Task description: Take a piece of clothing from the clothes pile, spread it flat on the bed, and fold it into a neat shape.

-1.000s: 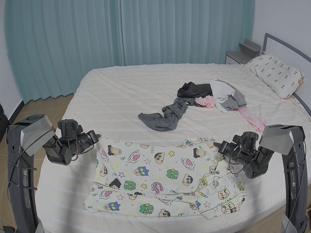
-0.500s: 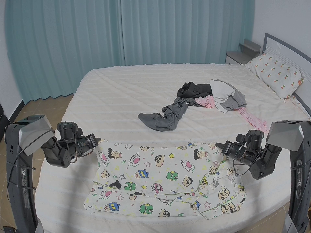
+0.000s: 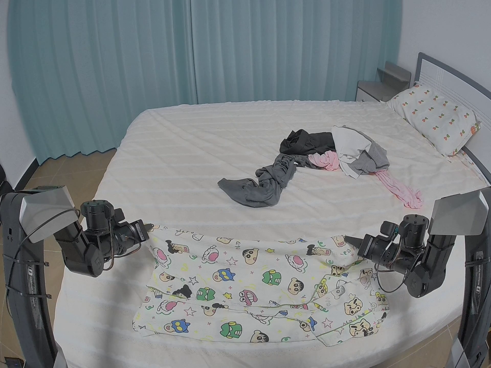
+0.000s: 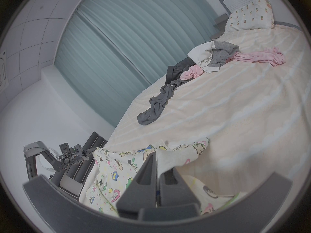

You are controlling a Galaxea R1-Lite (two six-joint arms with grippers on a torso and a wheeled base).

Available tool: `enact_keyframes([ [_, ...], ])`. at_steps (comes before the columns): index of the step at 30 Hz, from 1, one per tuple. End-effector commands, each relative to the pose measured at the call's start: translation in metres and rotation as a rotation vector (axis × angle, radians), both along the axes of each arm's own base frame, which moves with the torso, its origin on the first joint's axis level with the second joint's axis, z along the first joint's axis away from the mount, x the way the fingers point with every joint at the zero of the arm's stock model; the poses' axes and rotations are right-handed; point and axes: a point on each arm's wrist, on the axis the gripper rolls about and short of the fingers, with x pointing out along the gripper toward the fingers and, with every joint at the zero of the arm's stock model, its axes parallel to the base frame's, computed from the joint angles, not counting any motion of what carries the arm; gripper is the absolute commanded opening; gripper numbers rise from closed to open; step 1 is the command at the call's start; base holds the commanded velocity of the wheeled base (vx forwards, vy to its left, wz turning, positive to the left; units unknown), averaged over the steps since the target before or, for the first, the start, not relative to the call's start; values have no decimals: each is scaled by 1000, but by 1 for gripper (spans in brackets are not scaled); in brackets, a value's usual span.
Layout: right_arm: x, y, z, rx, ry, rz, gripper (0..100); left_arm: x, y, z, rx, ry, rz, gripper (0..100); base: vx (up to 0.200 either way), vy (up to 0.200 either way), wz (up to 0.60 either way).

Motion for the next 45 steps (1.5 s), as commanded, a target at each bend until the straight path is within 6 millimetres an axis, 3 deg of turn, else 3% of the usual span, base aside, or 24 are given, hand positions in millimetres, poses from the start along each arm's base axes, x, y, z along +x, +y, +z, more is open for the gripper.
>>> enact_keyframes([
  [1, -19, -2, -2, -30, 31, 31, 0, -14, 4, -4, 10, 13, 3, 0, 0, 0, 0],
  [22, -65, -16, -17, -172, 121, 132, 0, -74, 19, -29, 118, 88, -132, 0, 0, 0, 0],
  [33, -81, -18, -34, -256, 171, 189, 0, -95, 17, -49, 216, 152, -215, 0, 0, 0, 0],
  [45, -90, -20, -39, -282, 208, 200, 0, -110, 18, -55, 219, 186, -259, 0, 0, 0, 0],
])
